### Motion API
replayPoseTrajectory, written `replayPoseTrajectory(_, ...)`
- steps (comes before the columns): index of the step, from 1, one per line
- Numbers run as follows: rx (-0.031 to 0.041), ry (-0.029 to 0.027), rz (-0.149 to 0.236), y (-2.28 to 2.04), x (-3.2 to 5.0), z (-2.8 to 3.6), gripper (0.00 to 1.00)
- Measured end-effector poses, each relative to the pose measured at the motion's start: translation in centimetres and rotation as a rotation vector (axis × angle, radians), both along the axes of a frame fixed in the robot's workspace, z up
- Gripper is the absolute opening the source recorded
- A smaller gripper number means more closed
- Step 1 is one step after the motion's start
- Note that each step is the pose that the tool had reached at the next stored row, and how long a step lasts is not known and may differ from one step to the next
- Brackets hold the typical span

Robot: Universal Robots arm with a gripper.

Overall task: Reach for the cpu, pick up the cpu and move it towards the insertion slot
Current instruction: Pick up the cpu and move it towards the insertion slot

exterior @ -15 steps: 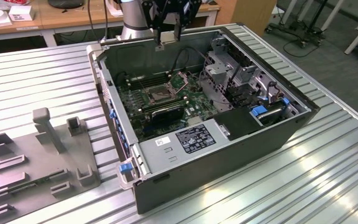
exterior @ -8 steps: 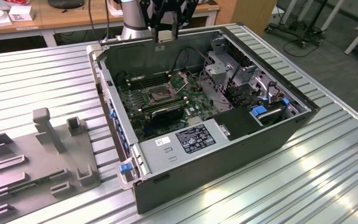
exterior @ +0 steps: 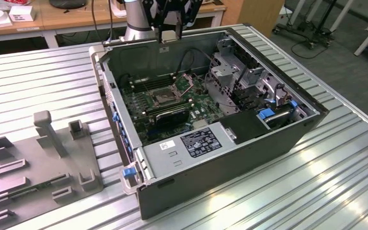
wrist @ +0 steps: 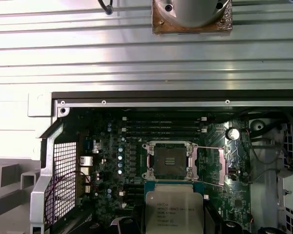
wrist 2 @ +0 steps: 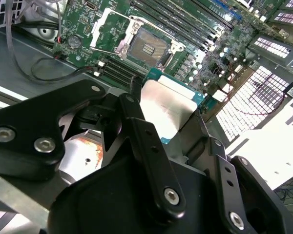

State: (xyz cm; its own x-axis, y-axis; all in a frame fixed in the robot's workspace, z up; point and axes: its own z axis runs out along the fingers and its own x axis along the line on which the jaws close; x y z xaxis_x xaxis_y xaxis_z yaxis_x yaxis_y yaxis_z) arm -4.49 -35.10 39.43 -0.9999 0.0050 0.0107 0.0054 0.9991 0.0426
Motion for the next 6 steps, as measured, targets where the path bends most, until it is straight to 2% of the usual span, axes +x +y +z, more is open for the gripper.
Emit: replayPoseTrajectory(6,0.0,0.0,0.0,0.0,0.0,0.0,0.55)
